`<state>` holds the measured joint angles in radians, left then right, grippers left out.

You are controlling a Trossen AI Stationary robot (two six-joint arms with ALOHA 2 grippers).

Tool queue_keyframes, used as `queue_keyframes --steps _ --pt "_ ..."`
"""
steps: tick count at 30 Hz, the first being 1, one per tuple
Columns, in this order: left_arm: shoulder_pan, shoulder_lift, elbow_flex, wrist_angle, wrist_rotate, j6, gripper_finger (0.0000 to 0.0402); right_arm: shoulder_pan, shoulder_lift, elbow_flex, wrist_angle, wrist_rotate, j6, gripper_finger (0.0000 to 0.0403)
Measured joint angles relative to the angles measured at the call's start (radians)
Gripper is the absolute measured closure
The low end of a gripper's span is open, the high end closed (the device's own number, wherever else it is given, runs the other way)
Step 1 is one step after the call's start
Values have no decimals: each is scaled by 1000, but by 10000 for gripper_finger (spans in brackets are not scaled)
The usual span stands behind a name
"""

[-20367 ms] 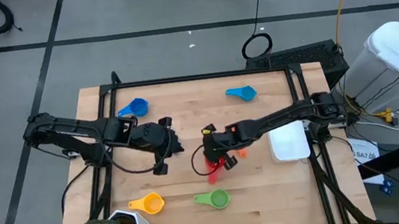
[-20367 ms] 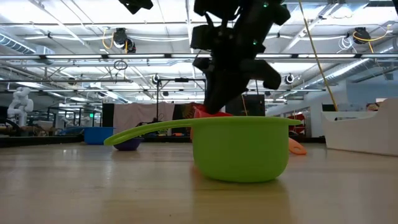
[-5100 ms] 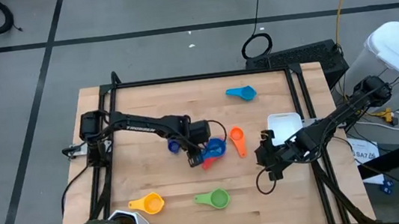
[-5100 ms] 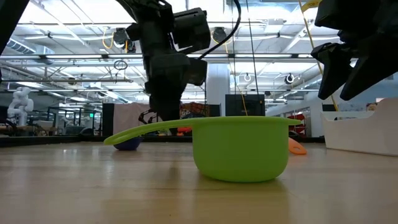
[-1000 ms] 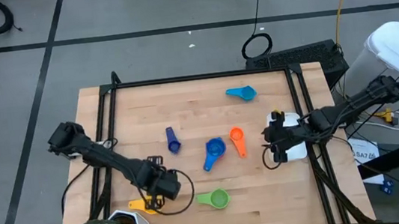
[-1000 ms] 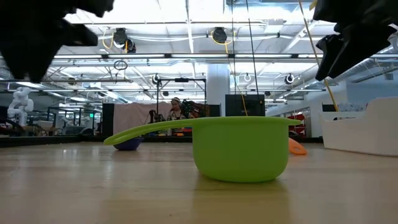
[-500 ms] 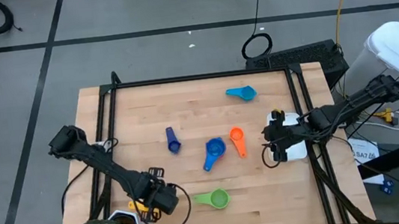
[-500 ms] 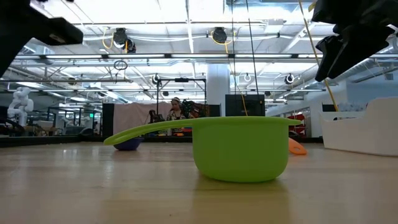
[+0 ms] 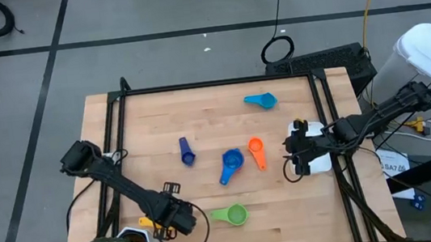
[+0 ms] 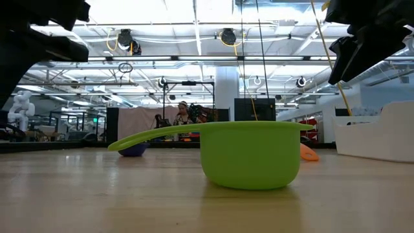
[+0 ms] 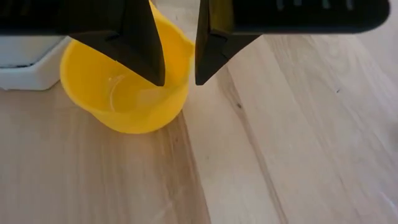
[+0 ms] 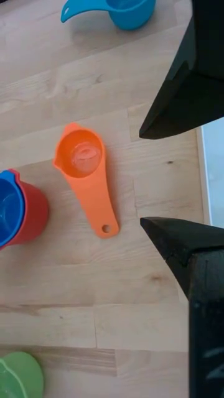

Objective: Nest measuring cups in basket
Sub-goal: Stack the yellow measuring cup on top of the blue measuring cup

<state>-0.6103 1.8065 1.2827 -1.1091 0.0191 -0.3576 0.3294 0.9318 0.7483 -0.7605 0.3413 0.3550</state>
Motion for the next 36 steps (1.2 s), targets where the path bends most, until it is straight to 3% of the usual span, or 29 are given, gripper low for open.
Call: queue_keyframes --steps 7,28,36 --pt "-7 0 0 1 -49 41 309 0 0 0 0 1 3 193" --pt "-22 0 0 -33 -23 80 309 0 0 0 0 0 19 193" --pt "-22 0 0 1 -63 114 309 0 0 0 0 -1 34 193"
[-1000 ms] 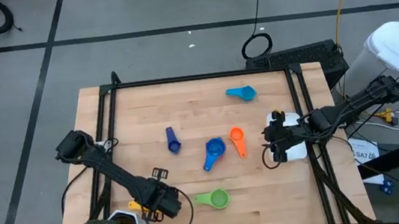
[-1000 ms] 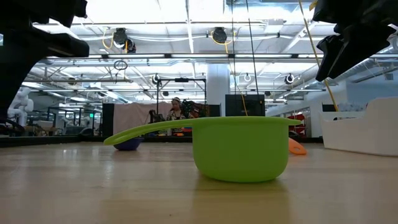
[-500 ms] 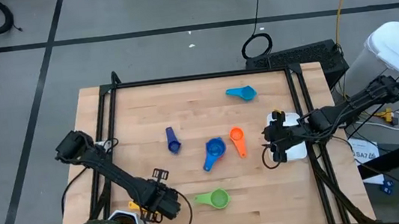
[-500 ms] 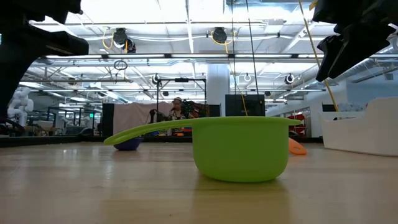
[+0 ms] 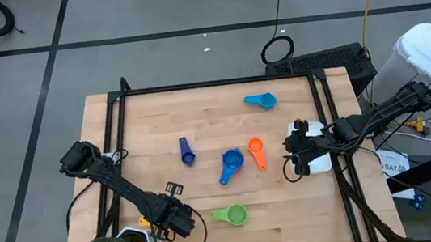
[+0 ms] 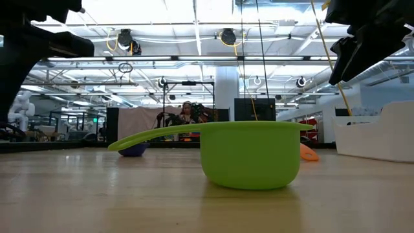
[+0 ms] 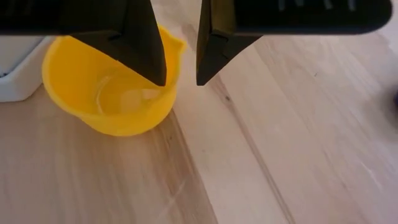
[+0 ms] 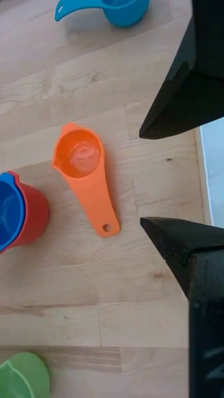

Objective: Nest measuring cups in basket
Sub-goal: Stack the yellow measuring cup on top of the blue measuring cup

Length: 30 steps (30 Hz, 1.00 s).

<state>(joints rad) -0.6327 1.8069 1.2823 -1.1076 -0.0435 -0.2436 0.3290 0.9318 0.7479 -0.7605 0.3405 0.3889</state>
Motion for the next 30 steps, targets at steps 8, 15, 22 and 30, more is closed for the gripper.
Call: queue_keyframes --steps 8,15,22,30 --pt "-2 0 -68 30 7 -13 309 0 0 0 0 -1 0 193" --pt "-3 0 -131 129 9 -31 309 0 0 0 0 -1 0 193" --pt "20 0 -166 146 -7 -67 309 0 0 0 0 -2 0 193" --pt "45 0 -168 176 -13 -106 364 0 0 0 0 -2 10 193"
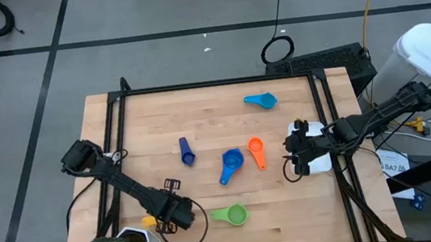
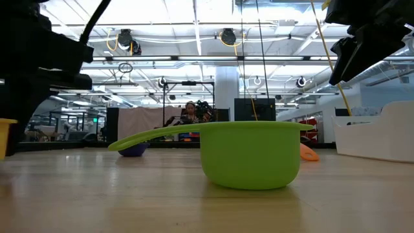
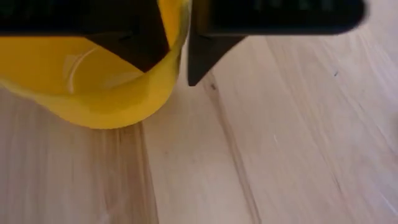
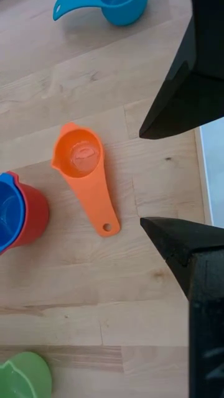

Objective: Nest measuring cups in basket
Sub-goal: Stack the yellow measuring cup on top of the blue measuring cup

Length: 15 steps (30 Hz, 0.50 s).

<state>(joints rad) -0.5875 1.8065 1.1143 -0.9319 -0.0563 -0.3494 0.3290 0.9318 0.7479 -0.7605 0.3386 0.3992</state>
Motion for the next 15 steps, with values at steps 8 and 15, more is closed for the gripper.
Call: queue_keyframes --steps 8,15 --pt "29 -5 2 53 9 -27 394 0 0 0 0 0 -12 193" --pt "72 -4 2 70 -9 -73 396 0 0 0 0 0 -18 193"
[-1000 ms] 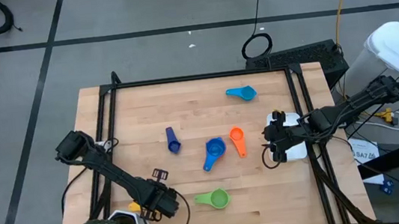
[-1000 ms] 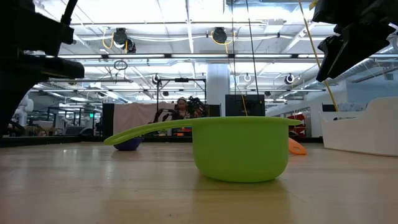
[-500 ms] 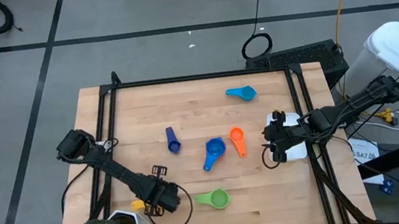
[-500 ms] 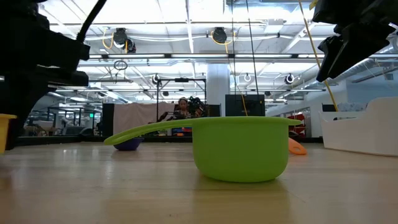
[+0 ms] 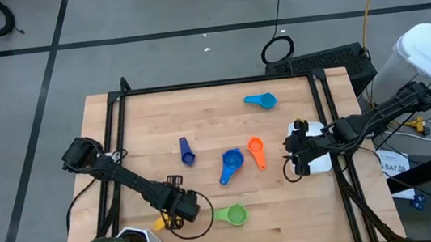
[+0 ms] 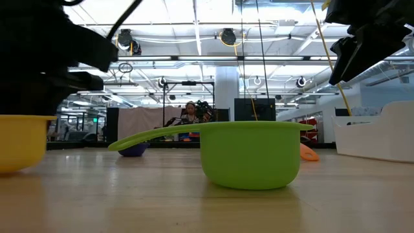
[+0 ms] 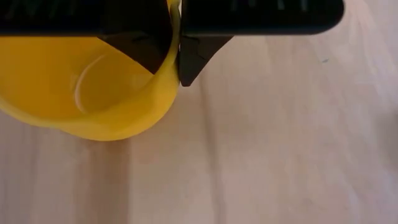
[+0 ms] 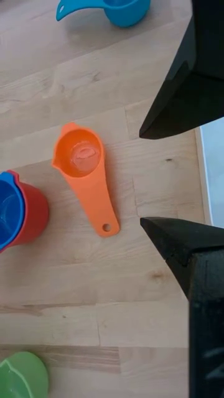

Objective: Nest measuring cups in basket
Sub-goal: Stack the yellow measuring cup on top of the blue measuring cup

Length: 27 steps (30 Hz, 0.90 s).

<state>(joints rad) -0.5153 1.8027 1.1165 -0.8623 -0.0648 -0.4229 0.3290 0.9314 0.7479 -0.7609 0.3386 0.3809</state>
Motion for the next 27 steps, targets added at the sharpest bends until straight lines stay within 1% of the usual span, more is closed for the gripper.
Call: queue_keyframes --steps 6,10,13,17,19,24,27 --pt "43 1 1 1 -12 -30 396 0 0 0 0 0 0 193" --pt "67 1 1 31 -42 -59 396 0 0 0 0 1 0 193" --pt "84 2 7 49 -43 -94 396 0 0 0 0 2 -4 193" --pt "101 9 59 53 -80 -105 397 0 0 0 0 12 -10 193" --pt "106 9 100 52 -103 -96 397 0 0 0 0 29 -11 193" --pt "130 8 195 51 -153 -77 397 0 0 -4 4 29 -7 193" --pt "156 6 240 52 -208 -77 397 0 0 -27 14 28 1 193"
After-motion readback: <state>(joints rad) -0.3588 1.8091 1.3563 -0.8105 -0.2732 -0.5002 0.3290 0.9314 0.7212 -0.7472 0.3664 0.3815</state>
